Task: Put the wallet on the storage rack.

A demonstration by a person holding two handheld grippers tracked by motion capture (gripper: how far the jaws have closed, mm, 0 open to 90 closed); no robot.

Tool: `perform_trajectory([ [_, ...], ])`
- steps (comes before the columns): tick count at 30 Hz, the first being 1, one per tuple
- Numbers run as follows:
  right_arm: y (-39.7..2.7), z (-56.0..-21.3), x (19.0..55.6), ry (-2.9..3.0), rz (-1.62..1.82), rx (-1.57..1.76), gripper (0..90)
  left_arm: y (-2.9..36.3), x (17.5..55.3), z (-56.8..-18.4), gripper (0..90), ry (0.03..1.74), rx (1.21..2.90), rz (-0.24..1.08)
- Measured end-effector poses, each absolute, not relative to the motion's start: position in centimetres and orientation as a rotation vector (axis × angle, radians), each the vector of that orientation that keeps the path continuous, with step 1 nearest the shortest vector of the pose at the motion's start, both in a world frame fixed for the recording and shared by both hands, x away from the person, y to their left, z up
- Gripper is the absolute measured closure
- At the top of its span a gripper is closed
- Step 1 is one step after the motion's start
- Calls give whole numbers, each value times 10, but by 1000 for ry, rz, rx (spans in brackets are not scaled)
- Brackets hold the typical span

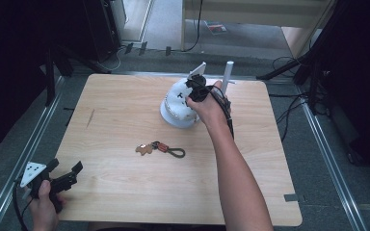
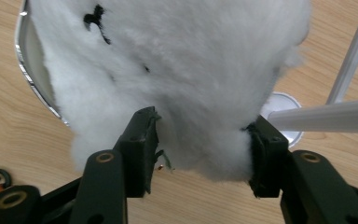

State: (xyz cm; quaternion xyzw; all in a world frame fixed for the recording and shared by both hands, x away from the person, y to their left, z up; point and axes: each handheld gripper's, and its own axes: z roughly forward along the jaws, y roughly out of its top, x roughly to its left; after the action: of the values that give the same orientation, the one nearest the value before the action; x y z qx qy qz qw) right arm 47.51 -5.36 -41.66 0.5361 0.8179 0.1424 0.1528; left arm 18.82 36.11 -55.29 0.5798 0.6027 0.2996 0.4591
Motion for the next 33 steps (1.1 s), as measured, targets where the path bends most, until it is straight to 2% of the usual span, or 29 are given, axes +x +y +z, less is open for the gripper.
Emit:
perform_trajectory([
  [12, -71, -399, 460, 2354, 483, 1541, 470, 361, 189, -553, 72, 1492, 1422, 736],
  [33, -81, -382, 415, 2424, 508, 1491, 492, 360, 189, -553, 72, 1494, 1431, 743],
])
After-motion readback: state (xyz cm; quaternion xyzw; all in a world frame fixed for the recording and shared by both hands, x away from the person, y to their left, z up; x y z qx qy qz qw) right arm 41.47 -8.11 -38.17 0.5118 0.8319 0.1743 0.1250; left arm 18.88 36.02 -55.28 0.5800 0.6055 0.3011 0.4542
